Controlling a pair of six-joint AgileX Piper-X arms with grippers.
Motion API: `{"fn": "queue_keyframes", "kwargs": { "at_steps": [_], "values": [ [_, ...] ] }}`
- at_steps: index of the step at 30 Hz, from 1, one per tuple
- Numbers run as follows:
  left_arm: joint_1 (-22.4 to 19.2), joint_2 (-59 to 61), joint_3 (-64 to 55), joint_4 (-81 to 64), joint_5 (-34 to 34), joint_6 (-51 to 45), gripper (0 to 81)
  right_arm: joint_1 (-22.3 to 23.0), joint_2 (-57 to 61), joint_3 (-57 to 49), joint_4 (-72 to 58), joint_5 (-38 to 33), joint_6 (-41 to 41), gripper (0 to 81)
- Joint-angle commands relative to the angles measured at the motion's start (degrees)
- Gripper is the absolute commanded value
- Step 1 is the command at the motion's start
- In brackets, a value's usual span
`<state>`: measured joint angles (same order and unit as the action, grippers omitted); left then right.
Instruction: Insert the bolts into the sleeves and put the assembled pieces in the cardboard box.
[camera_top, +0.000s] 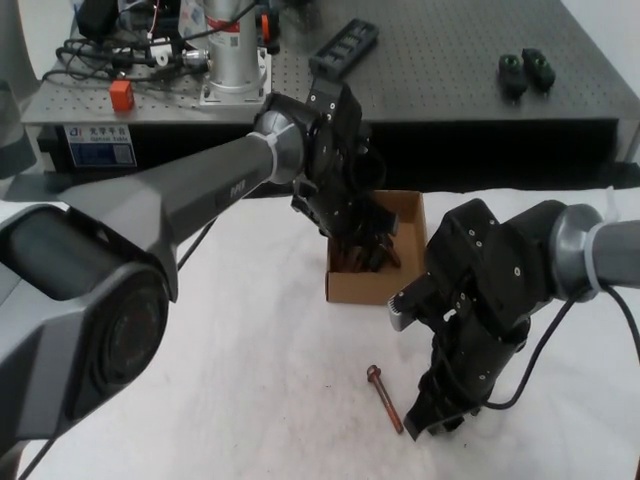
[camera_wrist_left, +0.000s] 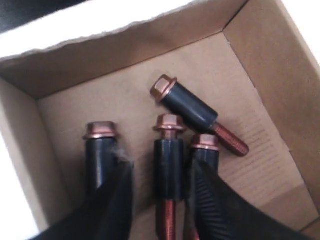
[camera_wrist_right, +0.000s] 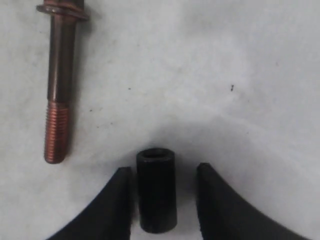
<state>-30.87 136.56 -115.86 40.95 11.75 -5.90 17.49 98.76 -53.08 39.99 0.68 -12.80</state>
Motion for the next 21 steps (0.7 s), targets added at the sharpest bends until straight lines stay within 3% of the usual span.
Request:
{"fn": "queue_keyframes", "kwargs": {
  "at_steps": [1, 4, 9, 15, 21],
  "values": [
    [0.3, -1.1, -0.3, 3.0, -0.9, 0.6, 28.6, 0.2, 0.3, -0.5, -0.8, -0.2, 0.1, 17.7],
    [0.3, -3.8, -0.3, 4.6, -0.9, 0.6, 28.6, -0.1, 0.3, -0.5, -0.7, 0.1, 0.1, 1.1],
    [0.3, -9.8, -0.3, 11.6, -0.9, 0.8, 28.6, -2.9, -1.7, -0.2, -0.7, 0.1, 1.1, 1.9],
    [-0.8, -14.2, -0.3, 25.9, -0.8, -5.8, 28.6, -10.8, -11.5, 4.1, 3.3, -1.1, 7.0, 1.9],
    [-5.2, -14.2, 1.0, 29.1, -0.1, -15.8, 28.6, -15.9, -25.7, 10.0, 7.0, -7.5, 13.3, 1.9]
  ]
}}
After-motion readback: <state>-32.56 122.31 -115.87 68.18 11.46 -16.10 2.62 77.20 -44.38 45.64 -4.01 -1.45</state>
